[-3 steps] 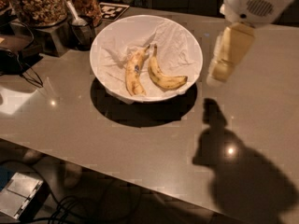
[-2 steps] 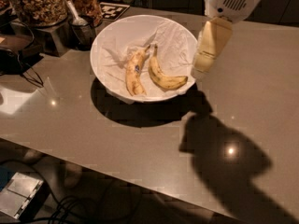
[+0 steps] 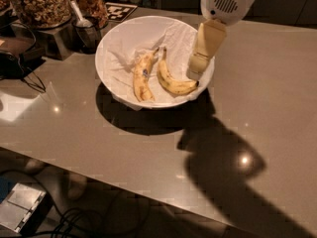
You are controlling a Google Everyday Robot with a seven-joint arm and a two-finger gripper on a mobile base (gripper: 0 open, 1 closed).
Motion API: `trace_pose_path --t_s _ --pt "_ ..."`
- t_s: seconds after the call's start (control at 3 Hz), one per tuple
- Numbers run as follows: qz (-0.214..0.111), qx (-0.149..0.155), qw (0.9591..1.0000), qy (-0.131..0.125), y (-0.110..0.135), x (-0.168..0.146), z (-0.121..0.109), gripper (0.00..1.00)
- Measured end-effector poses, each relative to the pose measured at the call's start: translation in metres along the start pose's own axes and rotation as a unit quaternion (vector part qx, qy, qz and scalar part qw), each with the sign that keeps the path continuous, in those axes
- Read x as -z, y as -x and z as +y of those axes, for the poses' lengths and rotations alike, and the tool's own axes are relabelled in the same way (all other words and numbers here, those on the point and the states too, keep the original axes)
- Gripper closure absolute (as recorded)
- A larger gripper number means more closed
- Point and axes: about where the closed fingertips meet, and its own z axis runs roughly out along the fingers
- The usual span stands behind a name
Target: Pick banana from white bowl
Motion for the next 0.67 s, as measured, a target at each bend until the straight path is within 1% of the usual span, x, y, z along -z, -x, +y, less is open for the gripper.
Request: trace_pose_path --t_s 0.33,0.67 --pt "0.016 -0.048 0.9987 0.006 0.011 -0.018 -0.009 0.13" --pt "0.029 -0.088 0.9951 0.035 0.012 -0.042 -0.012 0.17"
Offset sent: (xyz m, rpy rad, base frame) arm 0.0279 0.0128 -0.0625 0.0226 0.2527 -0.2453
